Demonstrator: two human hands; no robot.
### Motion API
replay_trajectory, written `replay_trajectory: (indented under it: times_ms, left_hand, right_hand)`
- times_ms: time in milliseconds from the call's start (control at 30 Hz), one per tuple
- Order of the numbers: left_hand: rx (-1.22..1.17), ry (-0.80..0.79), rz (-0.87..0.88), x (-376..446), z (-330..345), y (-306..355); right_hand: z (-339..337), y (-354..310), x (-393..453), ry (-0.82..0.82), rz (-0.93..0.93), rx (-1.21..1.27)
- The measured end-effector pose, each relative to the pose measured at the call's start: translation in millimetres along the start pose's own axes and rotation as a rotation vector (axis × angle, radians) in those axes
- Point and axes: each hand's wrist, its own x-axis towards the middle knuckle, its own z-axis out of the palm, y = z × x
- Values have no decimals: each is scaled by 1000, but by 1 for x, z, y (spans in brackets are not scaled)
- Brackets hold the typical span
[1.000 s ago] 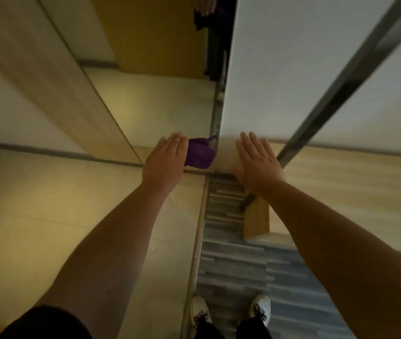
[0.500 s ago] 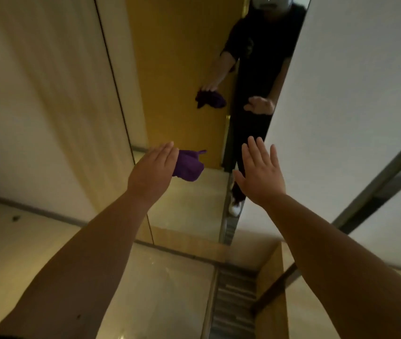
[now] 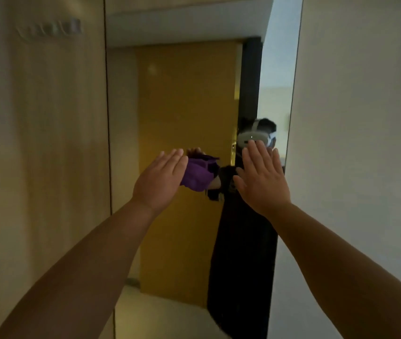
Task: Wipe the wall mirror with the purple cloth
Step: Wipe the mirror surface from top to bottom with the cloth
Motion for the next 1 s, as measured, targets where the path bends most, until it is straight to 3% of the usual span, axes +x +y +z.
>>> replay_trajectory:
  times_ms: [500,700,1000]
  left_hand:
    - [2,199,-15,118,-2,-121]
    - [-18,346,18,161,-3,-170]
    - [-8,428,78,177,17,-210]
  right_hand:
    - [-29,-37,158,262,-18,-144]
    - [-33,-42,199,292,108,-219]
    - [-15,-54,223,289,97,-219]
